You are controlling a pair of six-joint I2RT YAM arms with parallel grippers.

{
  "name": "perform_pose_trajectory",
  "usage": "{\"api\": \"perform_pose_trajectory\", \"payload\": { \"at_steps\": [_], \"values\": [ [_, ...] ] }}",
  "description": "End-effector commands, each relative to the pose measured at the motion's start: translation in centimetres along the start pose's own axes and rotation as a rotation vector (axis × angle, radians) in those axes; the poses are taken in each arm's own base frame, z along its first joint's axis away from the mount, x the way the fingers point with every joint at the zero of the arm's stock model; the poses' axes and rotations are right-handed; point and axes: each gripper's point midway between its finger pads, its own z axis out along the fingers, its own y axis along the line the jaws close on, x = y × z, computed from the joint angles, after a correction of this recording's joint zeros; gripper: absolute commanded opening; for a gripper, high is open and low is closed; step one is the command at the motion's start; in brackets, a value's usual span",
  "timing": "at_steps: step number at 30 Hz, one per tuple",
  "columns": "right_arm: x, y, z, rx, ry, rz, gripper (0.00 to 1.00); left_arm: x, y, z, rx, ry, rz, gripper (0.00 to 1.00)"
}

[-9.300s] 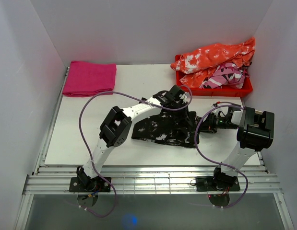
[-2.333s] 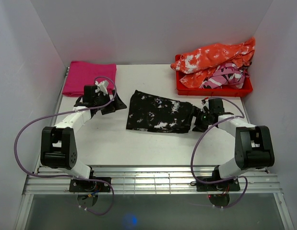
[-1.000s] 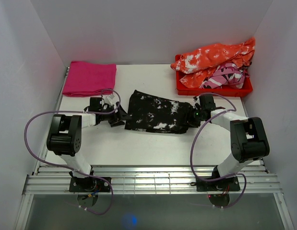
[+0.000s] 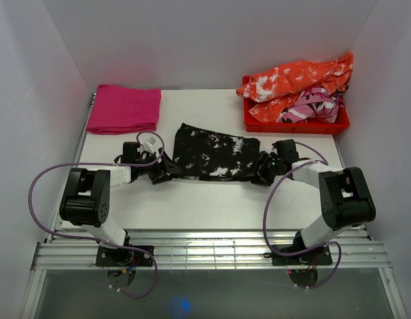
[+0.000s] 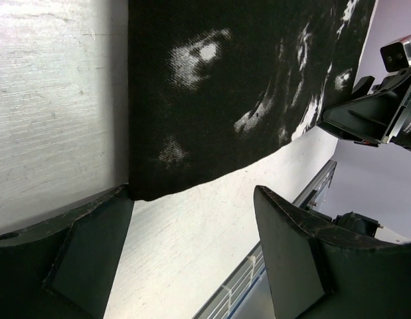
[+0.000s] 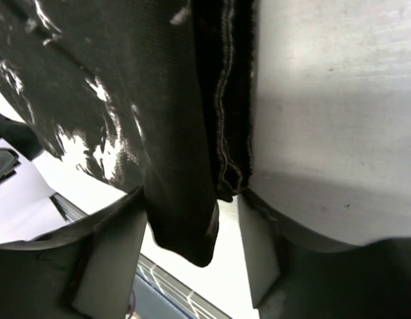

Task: Fold and stack the trousers
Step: Neatly place the folded trousers to the corner

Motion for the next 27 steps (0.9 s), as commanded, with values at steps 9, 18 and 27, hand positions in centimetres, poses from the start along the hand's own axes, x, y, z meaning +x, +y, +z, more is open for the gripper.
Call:
{"api": "perform_pose_trajectory", "payload": {
  "at_steps": [9,18,27],
  "values": [
    [0.7,-4.1,1.0,0.156,-0.011,-0.045,0.23,1.5,5.2,0.3,-0.242,-0.021,-0.046,0.91],
    [0.1,-3.4,1.0,0.137,-0.017,-0.103,0.08,-0.4,7.1,0.1,-0.411,-0.044,0.066,0.88],
    [-0.7,-0.6,0.7,0.105,-0.049,-0.212,0.08,3.0,5.1,3.4,-0.35,0.096,0.098,0.6]
  ]
}}
